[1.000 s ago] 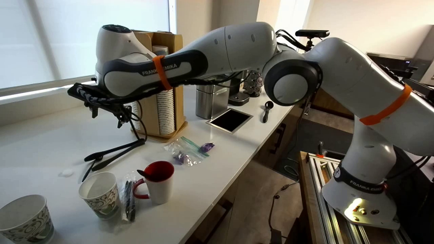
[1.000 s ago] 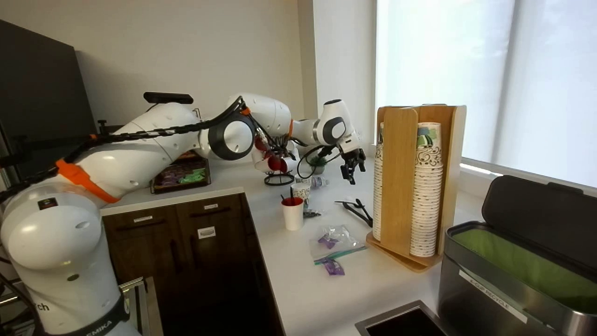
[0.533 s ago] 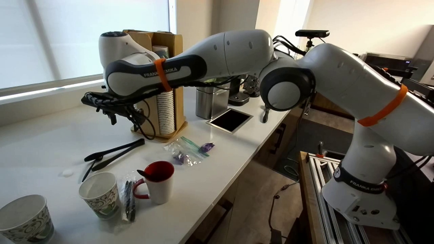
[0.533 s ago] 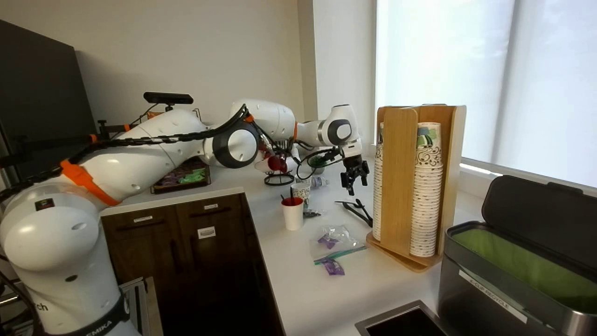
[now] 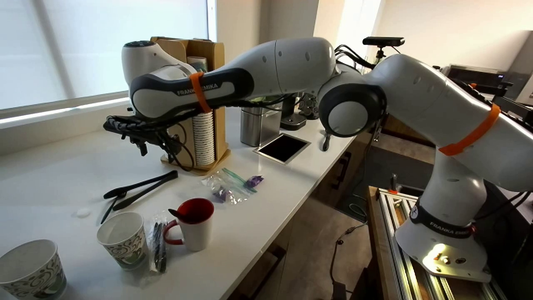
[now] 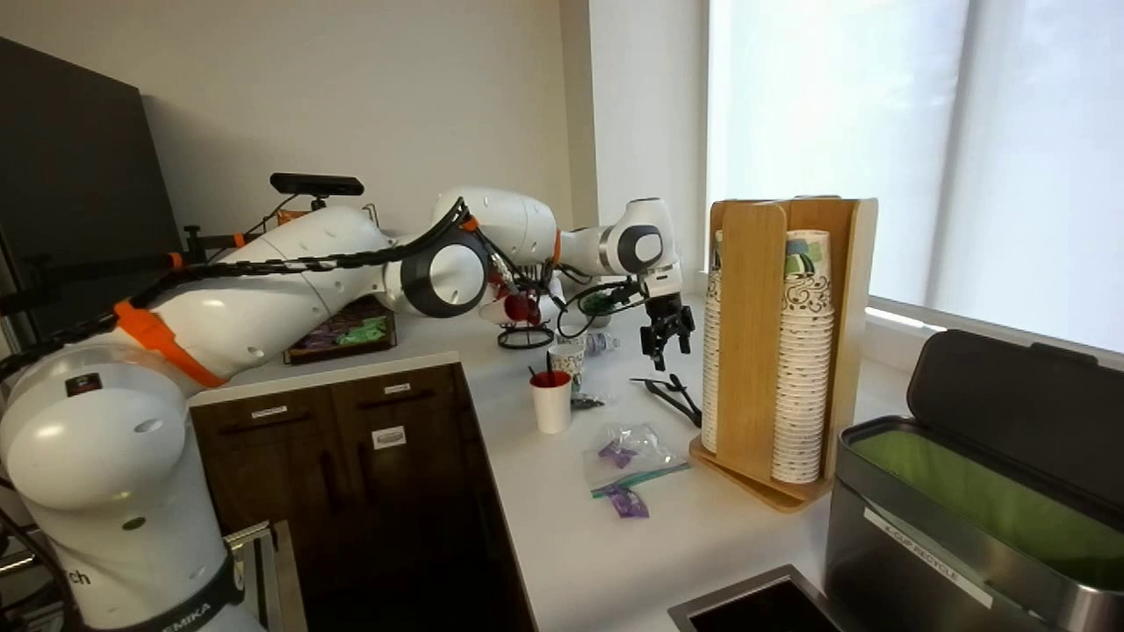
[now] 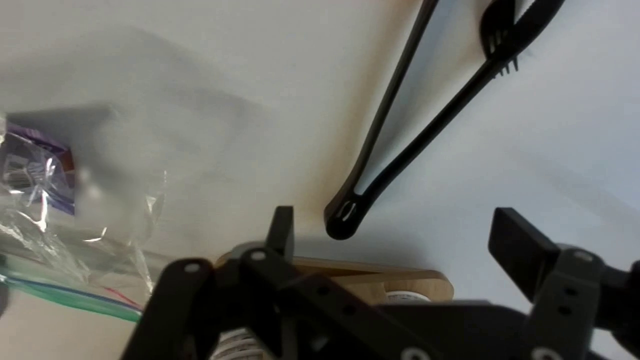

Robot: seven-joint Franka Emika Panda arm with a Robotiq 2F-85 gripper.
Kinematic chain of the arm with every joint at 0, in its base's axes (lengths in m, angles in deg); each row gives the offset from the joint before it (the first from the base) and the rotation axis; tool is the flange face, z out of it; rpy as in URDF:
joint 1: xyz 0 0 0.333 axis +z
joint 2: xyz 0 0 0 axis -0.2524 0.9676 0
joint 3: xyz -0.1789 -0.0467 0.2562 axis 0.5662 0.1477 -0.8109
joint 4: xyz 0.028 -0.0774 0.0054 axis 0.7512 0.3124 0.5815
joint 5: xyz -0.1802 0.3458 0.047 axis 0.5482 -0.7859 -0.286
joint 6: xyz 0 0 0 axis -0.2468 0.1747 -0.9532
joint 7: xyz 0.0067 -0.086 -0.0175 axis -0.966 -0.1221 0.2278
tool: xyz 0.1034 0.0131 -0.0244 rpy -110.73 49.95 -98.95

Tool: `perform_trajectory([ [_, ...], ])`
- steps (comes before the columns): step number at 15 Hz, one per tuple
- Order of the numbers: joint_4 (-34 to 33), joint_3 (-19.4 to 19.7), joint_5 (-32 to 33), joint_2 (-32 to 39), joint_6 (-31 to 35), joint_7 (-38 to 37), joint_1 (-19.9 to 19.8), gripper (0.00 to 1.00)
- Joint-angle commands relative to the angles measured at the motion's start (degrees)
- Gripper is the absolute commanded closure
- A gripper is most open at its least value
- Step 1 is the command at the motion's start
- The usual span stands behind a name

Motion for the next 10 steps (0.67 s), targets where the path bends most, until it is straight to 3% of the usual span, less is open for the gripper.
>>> perform_trajectory([
  [1,-4.36,-0.07,-0.05,3.18,-6.04,0.45,-0.63,0.00],
  [5,-8.48,-0.81,0.81,6.68,-8.24,-1.74,-1.91,0.00],
  [10,-10.88,3.41,2.91,10.10,-5.58,-5.07,-0.16,0.00],
])
